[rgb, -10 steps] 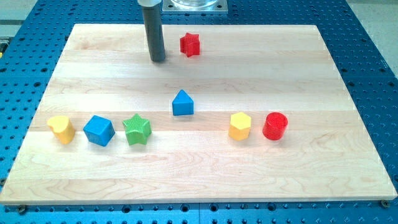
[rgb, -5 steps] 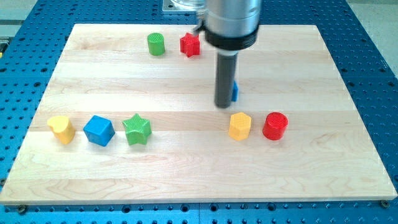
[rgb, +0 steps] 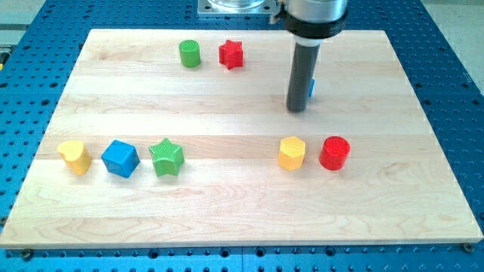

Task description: Move the triangle to the right of the red star

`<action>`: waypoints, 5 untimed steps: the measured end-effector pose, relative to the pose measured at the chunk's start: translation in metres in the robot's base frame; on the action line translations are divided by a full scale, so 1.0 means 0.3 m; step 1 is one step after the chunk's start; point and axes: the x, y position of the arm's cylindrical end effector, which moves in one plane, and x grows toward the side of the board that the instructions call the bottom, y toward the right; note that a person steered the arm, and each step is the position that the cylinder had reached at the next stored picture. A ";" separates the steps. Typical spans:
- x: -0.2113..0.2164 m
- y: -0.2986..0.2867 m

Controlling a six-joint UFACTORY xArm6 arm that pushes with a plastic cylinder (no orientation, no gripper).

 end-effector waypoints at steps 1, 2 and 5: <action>-0.159 0.000; -0.157 0.062; -0.288 0.007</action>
